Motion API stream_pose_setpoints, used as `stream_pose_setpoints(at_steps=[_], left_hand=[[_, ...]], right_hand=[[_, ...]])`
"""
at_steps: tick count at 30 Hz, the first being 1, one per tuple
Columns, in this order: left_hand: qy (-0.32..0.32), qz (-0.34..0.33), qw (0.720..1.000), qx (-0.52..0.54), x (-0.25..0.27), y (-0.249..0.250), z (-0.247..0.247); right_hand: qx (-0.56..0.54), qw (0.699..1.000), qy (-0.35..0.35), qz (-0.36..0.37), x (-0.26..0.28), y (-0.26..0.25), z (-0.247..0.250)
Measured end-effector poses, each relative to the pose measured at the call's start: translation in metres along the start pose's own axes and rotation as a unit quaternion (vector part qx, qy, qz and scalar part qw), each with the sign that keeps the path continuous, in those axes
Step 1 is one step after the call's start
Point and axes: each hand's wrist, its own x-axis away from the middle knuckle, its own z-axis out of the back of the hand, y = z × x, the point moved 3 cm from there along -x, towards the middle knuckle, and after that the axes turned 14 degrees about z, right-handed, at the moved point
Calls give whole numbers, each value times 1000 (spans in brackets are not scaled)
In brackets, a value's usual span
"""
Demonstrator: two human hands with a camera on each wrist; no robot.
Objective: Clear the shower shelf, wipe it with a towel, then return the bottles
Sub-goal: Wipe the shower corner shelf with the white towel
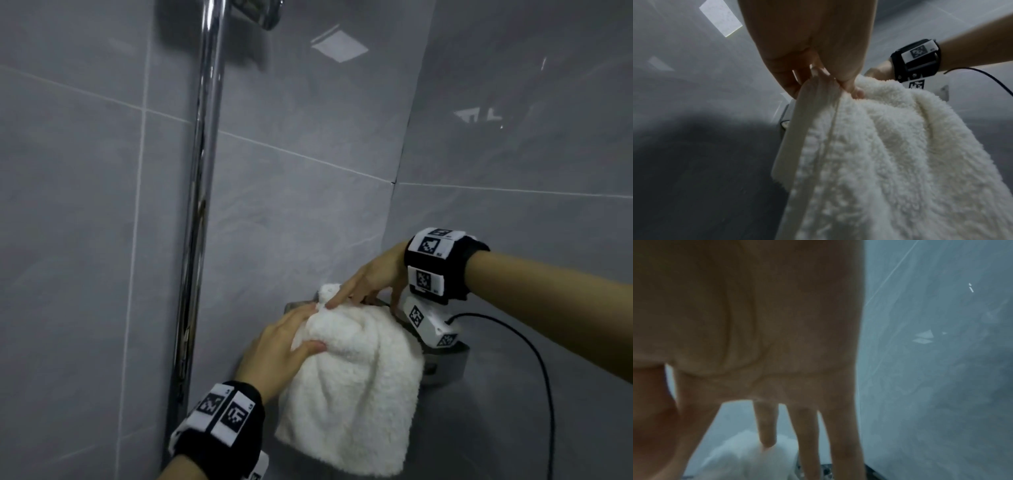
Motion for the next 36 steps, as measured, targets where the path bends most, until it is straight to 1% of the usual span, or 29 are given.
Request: stream_pose_setpoints(at_steps=[2,5,6,8,10,13,17,19,21,22,24,25,26,28,30,32,34,36], left_hand=[[-5,6,1000,-3,-3,-1,-1],[-12,9,1000,-15,-3,-1,-2],[-12,9,1000,-12,-1,-1,-2],[-9,-6,1000,-3,2,1,-1],[-6,-32,999,-37,4,4,-2],[-3,-40,996,-84,6,7,-2],[-21,-65,995,-72,1,10,-4],[-26,-66,995,-70,-2,9,-4],[-25,-66,995,-66,-3,8,-4],[-25,-65,996,-62,-4,8,-4],[-23,-61,996,-56,-5,7,-5],[-20,-62,996,-53,-5,7,-5],[-16,-65,997,-49,-5,7,-6],[-15,-69,997,-43,-4,9,-6],[-14,-70,997,-38,-2,9,-6],[-13,-72,997,-25,0,6,-4],[-10,-77,997,-13,3,5,-1],[-8,-83,997,-6,4,4,1]], right_hand=[[-7,1000,1,-4,-4,-1,-4],[-50,999,-2,-18,-17,2,-18],[-37,999,4,-24,-21,1,-20],[24,999,24,-36,-27,-2,-19],[79,995,34,-49,-31,-3,-13],[133,989,12,-67,-39,4,-4],[143,984,22,-102,-43,25,4],[124,985,20,-122,-39,35,6],[110,986,10,-126,-35,43,6],[96,988,5,-121,-33,45,3],[29,994,-3,-101,-29,48,-6],[-15,996,-11,-82,-28,47,-11],[-28,998,-21,-48,-27,46,-13],[10,999,-28,32,-24,38,-14],[44,994,-47,92,-24,27,-12],[51,986,-72,141,-24,15,-12],[47,982,-93,157,-23,5,-12],[65,981,-111,143,-24,-1,-10]])
